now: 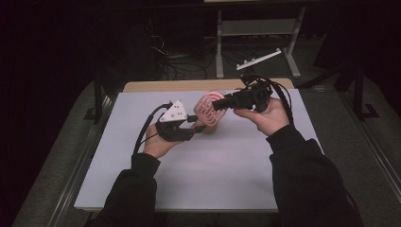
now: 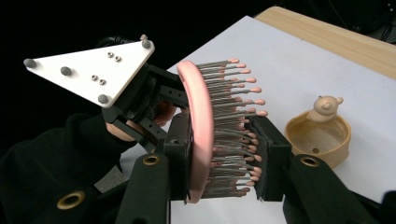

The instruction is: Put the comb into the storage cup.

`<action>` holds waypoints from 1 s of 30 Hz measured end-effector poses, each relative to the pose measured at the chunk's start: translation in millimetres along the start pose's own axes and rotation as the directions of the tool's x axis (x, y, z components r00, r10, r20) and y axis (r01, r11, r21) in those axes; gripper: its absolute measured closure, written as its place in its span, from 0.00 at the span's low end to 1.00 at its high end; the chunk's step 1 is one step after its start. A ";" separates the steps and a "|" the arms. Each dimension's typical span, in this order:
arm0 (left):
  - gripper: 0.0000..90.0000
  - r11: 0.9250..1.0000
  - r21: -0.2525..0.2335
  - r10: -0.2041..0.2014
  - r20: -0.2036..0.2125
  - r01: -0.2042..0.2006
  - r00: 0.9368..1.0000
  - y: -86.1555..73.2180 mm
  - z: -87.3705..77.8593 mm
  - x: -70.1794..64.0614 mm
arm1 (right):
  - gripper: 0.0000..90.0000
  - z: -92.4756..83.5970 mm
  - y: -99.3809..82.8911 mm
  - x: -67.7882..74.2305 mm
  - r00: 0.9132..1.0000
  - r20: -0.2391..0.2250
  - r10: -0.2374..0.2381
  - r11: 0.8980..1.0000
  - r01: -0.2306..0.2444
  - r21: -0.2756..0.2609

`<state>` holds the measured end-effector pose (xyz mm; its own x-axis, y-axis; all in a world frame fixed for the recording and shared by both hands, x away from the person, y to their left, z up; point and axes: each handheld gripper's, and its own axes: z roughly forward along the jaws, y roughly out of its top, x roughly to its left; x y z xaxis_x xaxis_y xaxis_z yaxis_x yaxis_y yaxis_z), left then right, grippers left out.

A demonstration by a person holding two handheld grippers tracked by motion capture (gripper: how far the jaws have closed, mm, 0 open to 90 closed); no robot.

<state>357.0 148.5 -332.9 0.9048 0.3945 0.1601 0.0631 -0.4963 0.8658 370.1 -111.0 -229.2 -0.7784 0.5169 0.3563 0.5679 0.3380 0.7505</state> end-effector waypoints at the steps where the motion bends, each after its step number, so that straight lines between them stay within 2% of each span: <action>1: 0.62 1.000 0.000 0.000 0.000 0.000 1.000 0.0 0.0 0.0 | 0.70 -0.3 1.2 0.5 1.000 0.001 0.002 1.000 -0.002 -0.002; 3: 0.60 1.000 -0.021 -0.022 0.004 0.022 1.000 -1.2 -3.2 2.2 | 0.70 -1.2 3.7 1.0 1.000 0.003 0.003 1.000 -0.003 -0.002; 11: 0.48 0.997 -0.037 -0.072 0.014 0.072 0.997 -4.5 -9.5 8.0 | 0.70 -6.7 12.5 1.8 0.999 0.038 0.004 1.000 -0.004 -0.011; 13: 0.44 0.992 -0.057 -0.107 0.043 0.110 0.993 -7.2 -11.4 11.6 | 0.70 -8.7 13.9 1.7 0.999 0.041 0.007 1.000 -0.006 -0.018; 16: 0.38 0.988 -0.074 -0.129 0.054 0.133 0.990 -8.6 -13.1 13.8 | 0.70 -11.4 16.5 1.4 0.999 0.050 0.001 1.000 0.000 -0.026; 20: 0.34 0.987 -0.064 -0.142 0.055 0.145 0.988 -9.1 -14.8 15.7 | 0.70 -13.7 19.1 0.3 0.998 0.061 0.005 1.000 -0.004 -0.026; 23: 0.29 0.984 -0.062 -0.161 0.066 0.165 0.985 -11.0 -16.8 18.0 | 0.70 -16.5 21.3 -2.7 0.997 0.072 0.010 0.999 -0.007 -0.035; 28: 0.22 0.983 -0.062 -0.167 0.060 0.171 0.984 -13.9 -19.5 19.8 | 0.70 -19.0 21.6 -6.3 0.996 0.088 0.024 0.999 -0.020 -0.045; 30: 0.22 0.980 -0.069 -0.183 0.069 0.188 0.981 -17.0 -23.1 22.5 | 0.70 -20.5 21.8 -8.1 0.995 0.091 0.028 0.998 -0.024 -0.050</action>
<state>366.6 183.6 -333.0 0.9046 0.4249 -0.0342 0.2030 -0.3589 0.9110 383.3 -124.0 -204.3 -0.7345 0.5958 0.3248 0.5721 0.2862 0.7686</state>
